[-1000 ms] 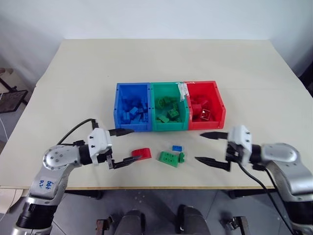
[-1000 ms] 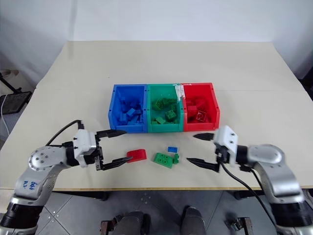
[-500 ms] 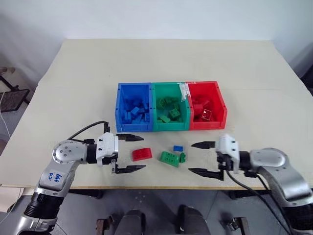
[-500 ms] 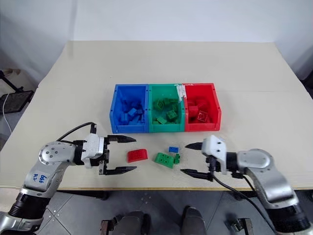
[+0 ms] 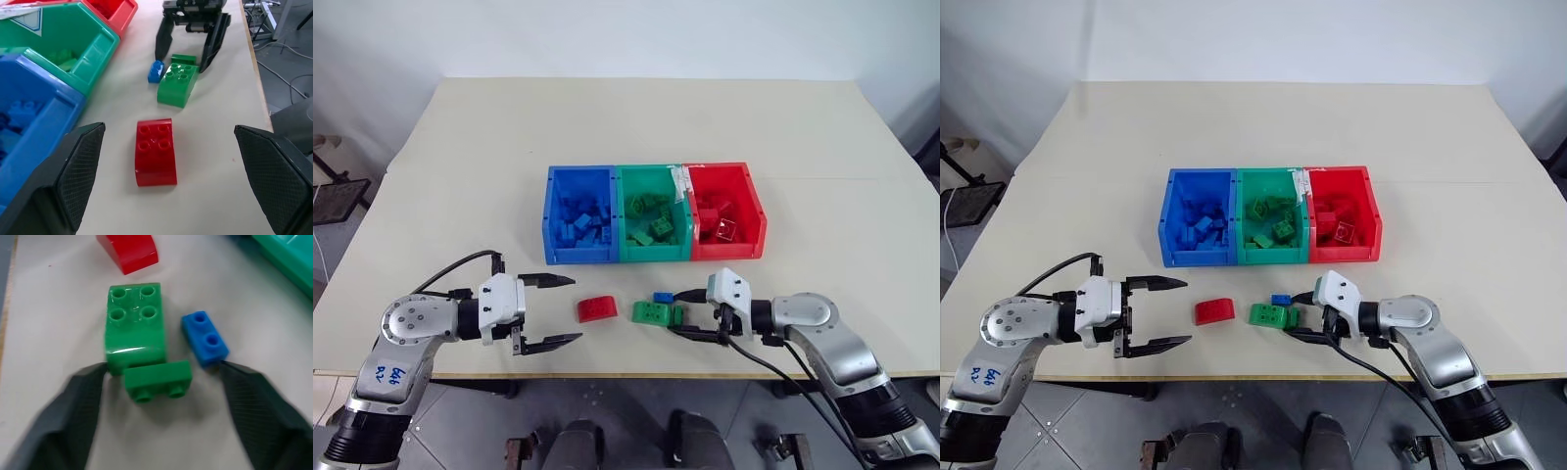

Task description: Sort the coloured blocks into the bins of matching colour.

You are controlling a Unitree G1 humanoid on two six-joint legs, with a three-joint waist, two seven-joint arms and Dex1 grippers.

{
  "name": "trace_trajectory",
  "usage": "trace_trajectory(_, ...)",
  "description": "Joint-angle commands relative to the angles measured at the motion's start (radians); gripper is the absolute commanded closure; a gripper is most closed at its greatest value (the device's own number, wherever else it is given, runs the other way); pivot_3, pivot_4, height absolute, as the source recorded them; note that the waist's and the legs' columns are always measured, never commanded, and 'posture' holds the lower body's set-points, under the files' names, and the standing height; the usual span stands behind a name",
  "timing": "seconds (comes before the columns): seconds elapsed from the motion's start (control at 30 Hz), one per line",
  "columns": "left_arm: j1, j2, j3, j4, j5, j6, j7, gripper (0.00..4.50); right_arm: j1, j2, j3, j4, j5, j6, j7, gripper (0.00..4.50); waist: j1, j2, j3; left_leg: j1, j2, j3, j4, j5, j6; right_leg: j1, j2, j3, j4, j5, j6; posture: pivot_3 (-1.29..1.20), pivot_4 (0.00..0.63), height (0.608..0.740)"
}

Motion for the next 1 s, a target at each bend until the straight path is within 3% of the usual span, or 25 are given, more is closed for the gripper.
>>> trace_trajectory(0.03,0.009,0.014,0.033,-0.043,-0.014,0.002,0.015,0.0,-0.006,-0.001,0.02,0.013,-0.009,-0.022,0.026,2.31,0.0,0.0,0.0,0.0,0.0,0.0,0.0,0.0,0.0,0.0,0.0,0.0,0.0,0.0,0.0,0.0,0.15,0.74)
trace_trajectory(0.13,0.013,0.015,0.037,-0.045,-0.014,0.003,0.021,0.0,-0.014,-0.008,0.013,0.025,-0.01,-0.035,0.035,3.07,0.0,0.0,0.0,0.0,0.0,0.0,0.0,0.0,0.0,0.0,0.0,0.0,0.0,0.0,0.0,0.0,0.15,0.74)
trace_trajectory(0.3,0.024,-0.001,0.055,-0.051,-0.02,0.014,0.057,0.0,-0.033,-0.028,-0.032,-0.007,0.044,-0.023,0.076,3.06,0.001,0.0,0.0,0.0,0.0,0.0,0.0,0.0,0.0,0.0,0.0,0.0,0.0,0.0,0.0,0.0,0.15,0.74)
trace_trajectory(0.4,0.062,-0.023,0.105,-0.063,-0.03,0.033,0.12,0.0,-0.108,0.002,-0.086,-0.087,0.177,0.111,0.066,3.06,-0.003,0.0,0.0,0.0,0.0,0.0,0.0,0.0,0.0,0.0,0.0,0.0,0.0,0.0,0.0,0.0,0.15,0.74)
trace_trajectory(0.5,0.116,-0.047,0.148,-0.083,-0.032,0.048,0.177,0.0,-0.232,0.05,-0.064,-0.11,0.207,0.216,0.013,3.06,-0.011,0.0,0.0,0.001,0.002,0.0,-0.001,0.0,-0.001,0.0,0.002,0.0,0.0,0.0,0.0,0.0,0.15,0.74)
trace_trajectory(0.6,0.199,-0.069,0.193,-0.108,-0.025,0.047,0.218,0.0,-0.404,0.165,-0.037,-0.051,0.202,0.31,-0.082,3.06,-0.022,0.0,0.0,0.001,0.004,0.0,-0.001,-0.001,-0.002,-0.001,0.003,0.0,0.001,0.0,-0.001,0.0,0.15,0.74)
trace_trajectory(0.73,0.26,-0.083,0.226,-0.135,-0.017,0.034,0.256,0.0,-0.554,0.239,-0.025,0.123,0.112,0.247,-0.151,3.06,-0.016,0.0,0.0,0.0,0.004,-0.002,-0.001,-0.002,-0.003,-0.001,0.004,-0.001,0.001,0.0,-0.001,0.0,0.15,0.74)
trace_trajectory(1.0,0.272,-0.083,0.239,-0.169,-0.027,0.045,0.287,0.0,-0.71,0.25,-0.03,0.473,-0.003,0.022,-0.121,3.06,-0.017,0.0,0.0,-0.001,0.004,-0.001,-0.001,-0.002,-0.003,-0.002,0.004,-0.001,0.0,0.0,-0.001,0.0,0.15,0.74)
